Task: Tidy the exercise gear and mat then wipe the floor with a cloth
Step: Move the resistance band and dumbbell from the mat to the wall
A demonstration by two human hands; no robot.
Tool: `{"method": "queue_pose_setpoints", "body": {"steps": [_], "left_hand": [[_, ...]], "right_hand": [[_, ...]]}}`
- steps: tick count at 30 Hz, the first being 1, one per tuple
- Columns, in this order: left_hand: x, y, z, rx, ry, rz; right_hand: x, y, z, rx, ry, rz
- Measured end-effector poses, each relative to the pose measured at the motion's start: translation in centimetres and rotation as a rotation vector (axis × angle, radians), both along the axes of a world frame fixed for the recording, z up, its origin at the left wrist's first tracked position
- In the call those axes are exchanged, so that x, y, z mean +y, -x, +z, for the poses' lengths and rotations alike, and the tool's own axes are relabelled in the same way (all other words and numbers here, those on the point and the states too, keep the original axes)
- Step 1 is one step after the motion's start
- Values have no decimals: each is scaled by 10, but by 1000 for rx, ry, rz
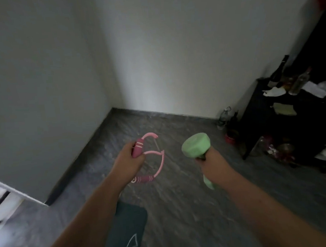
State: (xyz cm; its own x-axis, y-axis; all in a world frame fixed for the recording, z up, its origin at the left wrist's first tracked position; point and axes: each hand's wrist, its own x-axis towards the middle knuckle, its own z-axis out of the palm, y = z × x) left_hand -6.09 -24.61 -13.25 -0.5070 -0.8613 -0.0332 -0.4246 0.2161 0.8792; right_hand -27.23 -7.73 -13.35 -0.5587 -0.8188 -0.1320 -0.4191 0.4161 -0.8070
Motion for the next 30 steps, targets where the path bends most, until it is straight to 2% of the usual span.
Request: {"method": "queue_pose_setpoints", "body": {"steps": [5,11,23,30], "left_hand": [[-85,53,-3,29,-30,26],[-236,121,-21,19,-45,54],[-489,285,-45,-74,-137,14],[-641,417,-114,-151,-163,32]], "right_hand": [[-88,58,-18,-18,28,11],[-225,132,-54,27,-78,67],[-452,285,-87,57,-138,94],[-602,423,-191,5,-263,49]]}}
